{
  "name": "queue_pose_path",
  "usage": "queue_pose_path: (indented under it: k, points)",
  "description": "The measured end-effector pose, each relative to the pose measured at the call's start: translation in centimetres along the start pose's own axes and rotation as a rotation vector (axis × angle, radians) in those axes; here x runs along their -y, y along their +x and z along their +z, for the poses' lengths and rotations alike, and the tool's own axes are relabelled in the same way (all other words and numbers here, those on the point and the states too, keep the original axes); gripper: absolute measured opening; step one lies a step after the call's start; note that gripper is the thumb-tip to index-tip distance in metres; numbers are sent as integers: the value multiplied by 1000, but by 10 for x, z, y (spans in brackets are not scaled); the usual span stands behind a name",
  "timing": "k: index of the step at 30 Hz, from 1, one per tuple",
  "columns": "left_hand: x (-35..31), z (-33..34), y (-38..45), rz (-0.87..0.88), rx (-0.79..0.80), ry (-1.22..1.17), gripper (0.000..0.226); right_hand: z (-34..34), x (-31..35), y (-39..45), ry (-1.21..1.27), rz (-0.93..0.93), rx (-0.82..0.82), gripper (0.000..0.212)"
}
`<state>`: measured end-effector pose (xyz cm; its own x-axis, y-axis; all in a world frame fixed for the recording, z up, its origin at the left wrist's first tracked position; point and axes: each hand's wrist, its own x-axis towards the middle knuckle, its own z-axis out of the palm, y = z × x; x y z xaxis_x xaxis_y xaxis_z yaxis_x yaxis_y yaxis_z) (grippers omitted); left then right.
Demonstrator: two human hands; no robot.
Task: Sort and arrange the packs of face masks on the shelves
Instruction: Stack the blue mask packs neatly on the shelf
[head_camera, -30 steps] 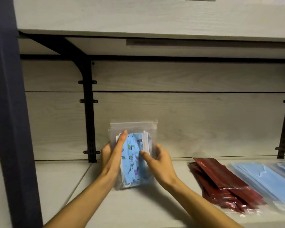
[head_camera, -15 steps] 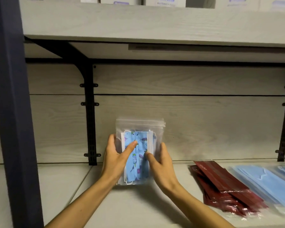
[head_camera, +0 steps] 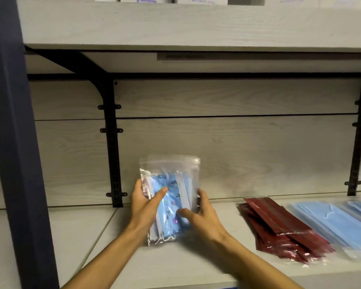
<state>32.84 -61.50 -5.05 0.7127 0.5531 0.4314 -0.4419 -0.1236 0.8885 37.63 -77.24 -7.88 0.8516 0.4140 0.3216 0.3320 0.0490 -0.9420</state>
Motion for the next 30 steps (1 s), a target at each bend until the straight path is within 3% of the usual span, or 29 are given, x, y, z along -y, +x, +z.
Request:
queue_pose_path:
  k: [3, 5, 9, 13, 18, 20, 24, 28, 30]
  points:
    - [-1, -3, 7, -159, -100, -217, 39, -13, 3, 2, -22, 152, -15, 90]
    - [-2, -5, 10, -300, -101, -365, 42, -14, 6, 3, 72, 260, -7, 97]
    - [-10, -1, 6, -566, 2, -578, 47, 1, 13, -7, 636, 341, 145, 63]
    - [-15, 10, -2, -587, 44, -616, 50, 13, 27, -15, 738, 286, 180, 58]
    - [-8, 12, -3, -468, 6, -476, 63, 11, 33, -22, 484, 85, 35, 47]
    - [-4, 4, 1, -420, 59, -430, 67, -1, 28, -18, 346, -5, -30, 38]
    - [-6, -27, 14, -278, 223, -409, 103, -35, 34, -11, 104, -104, 3, 26]
    - [-12, -33, 14, -89, 304, -86, 82, -66, 48, 2, -86, -161, 87, 24]
    - [-9, -36, 15, -83, 311, 6, 96, -80, 55, 7, -161, -189, 107, 20]
